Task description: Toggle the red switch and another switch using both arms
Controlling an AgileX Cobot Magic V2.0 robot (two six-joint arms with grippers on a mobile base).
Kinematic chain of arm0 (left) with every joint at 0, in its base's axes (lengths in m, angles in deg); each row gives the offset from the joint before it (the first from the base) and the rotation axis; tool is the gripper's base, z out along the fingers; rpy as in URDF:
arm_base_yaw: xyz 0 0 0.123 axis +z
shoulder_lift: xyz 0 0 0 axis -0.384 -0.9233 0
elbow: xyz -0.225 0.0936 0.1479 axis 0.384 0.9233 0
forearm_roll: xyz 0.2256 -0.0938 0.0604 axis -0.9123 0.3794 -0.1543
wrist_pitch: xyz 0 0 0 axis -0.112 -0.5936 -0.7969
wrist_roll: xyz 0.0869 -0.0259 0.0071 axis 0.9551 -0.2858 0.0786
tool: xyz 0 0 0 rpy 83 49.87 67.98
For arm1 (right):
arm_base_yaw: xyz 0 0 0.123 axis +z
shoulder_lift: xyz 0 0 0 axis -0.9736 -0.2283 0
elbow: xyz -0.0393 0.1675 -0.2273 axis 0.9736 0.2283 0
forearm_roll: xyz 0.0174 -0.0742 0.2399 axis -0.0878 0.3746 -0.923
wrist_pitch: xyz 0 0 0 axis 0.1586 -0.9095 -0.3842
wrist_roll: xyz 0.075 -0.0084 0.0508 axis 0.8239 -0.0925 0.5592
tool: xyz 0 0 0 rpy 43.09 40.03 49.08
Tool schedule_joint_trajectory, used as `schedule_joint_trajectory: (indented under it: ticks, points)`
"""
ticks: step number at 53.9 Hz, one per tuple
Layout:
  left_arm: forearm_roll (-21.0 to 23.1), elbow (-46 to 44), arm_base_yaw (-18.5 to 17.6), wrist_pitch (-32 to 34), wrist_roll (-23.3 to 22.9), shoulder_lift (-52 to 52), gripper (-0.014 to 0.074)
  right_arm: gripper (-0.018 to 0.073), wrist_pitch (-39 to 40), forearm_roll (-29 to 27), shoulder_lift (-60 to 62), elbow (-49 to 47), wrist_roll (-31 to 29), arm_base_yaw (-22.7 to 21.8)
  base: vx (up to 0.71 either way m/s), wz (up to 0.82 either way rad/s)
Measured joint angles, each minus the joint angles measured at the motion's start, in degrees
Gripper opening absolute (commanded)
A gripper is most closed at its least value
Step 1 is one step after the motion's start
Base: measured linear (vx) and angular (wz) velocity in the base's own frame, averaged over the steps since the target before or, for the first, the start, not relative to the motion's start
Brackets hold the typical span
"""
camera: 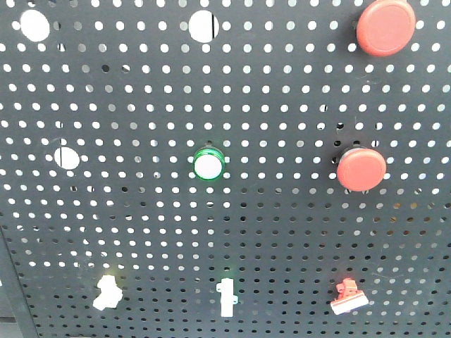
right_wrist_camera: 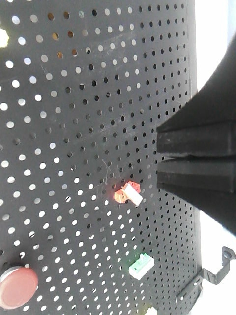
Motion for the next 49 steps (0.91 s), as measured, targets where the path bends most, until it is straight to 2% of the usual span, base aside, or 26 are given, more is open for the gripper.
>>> schedule_joint_trajectory:
  ticks: [5,8,14,21,23,27,39,49]
  points:
    - [-5.7,0.8,0.0,2.5,-2.1,2.4,0.0003,-0.0006,0.0,0.0,0.0,0.0,0.0,0.0,0.00,0.00]
    - [-9.5,3.0,0.0,6.7,-6.0,4.5,0.0003,-0.0006,0.1,0.0,0.0,0.0,0.0,0.0,0.00,0.00]
    - [-20.1,11.8,0.6,20.3,-21.0,9.6,0.0003,-0.0006,0.0,0.0,0.0,0.0,0.0,0.0,0.00,0.00]
    - [-33.0,27.1,1.8,36.0,-39.6,16.6,0.0003,-0.0006,0.0,0.0,0.0,0.0,0.1,0.0,0.00,0.00]
    - [-36.2,30.3,1.8,38.3,-44.5,18.4,0.0003,-0.0006,0.0,0.0,0.0,0.0,0.1,0.0,0.00,0.00]
    - [-39.7,32.9,2.1,38.3,-49.8,22.2,0.0003,-0.0006,0.1,-0.1,0.0,0.0,0.1,0.0,0.00,0.00]
    - [-42.0,33.1,5.2,32.7,-50.9,27.8,0.0003,-0.0006,0.0,-0.1,0.0,0.0,0.2,0.0,0.00,0.00]
    - [-44.5,33.1,6.5,32.7,-50.9,28.0,0.0003,-0.0006,0.0,-0.2,0.0,0.0,0.2,0.0,0.00,0.00]
